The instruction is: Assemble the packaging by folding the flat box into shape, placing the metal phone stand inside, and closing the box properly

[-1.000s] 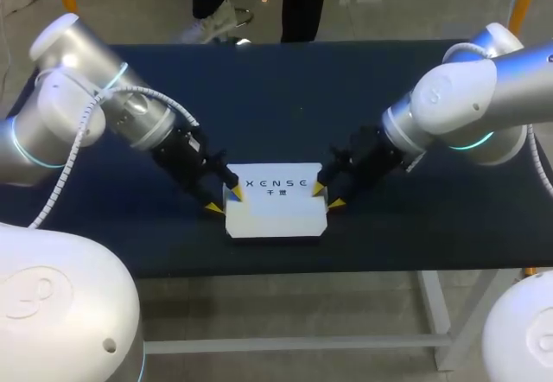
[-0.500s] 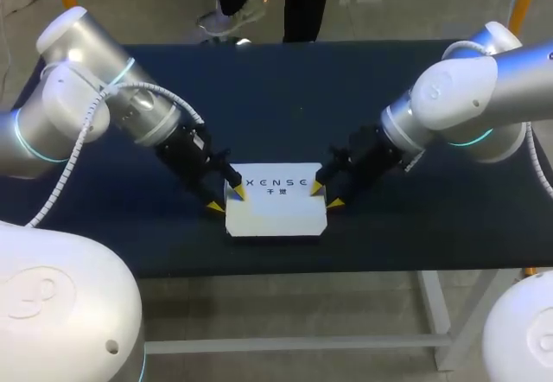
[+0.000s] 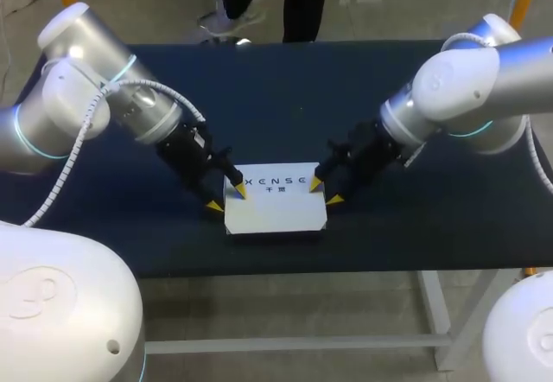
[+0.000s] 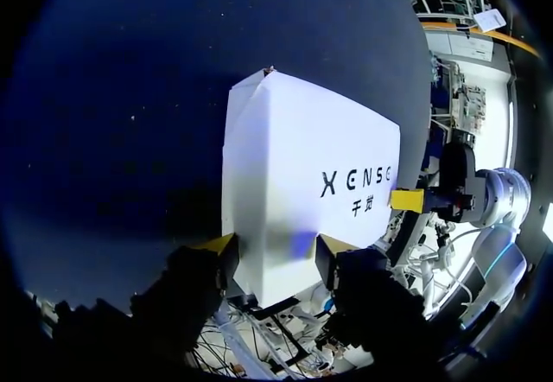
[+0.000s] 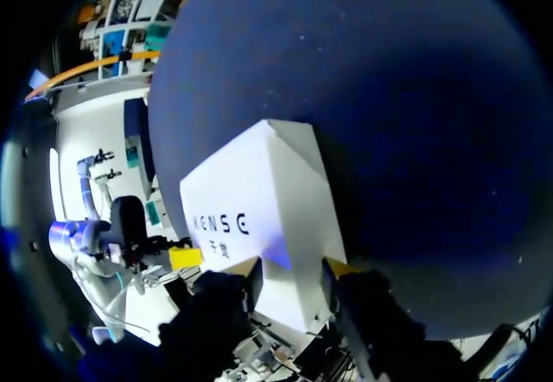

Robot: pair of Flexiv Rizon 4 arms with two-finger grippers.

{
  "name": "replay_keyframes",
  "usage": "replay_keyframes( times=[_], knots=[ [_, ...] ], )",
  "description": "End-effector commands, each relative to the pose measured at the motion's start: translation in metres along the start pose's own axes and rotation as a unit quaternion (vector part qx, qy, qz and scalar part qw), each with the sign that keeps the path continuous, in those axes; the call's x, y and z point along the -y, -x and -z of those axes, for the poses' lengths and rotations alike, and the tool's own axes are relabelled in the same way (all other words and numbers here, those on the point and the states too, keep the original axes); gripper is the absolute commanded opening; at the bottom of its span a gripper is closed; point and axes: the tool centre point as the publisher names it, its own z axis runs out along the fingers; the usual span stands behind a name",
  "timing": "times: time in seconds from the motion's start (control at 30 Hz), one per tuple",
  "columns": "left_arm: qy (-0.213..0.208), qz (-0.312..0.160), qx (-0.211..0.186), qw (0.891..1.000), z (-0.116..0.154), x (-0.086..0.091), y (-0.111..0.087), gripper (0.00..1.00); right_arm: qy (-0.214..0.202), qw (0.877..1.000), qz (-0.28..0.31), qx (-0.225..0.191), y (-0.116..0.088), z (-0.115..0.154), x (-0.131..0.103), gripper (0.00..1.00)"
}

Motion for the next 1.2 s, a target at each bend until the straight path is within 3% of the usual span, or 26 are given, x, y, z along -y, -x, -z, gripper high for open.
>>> replay_keyframes(
  times=[0.03,1.2],
  knots=[
    [0.002,0.002,0.005,1.0,0.001,-0.001,-0.003,0.62,-0.01,1.0,-0.002,0.0,-0.004,0.002,-0.003,0.49],
    [0.043,0.019,-0.009,0.999,0.006,0.002,-0.014,0.66,-0.034,0.999,-0.032,-0.006,-0.015,0.009,-0.007,0.49]
  ],
)
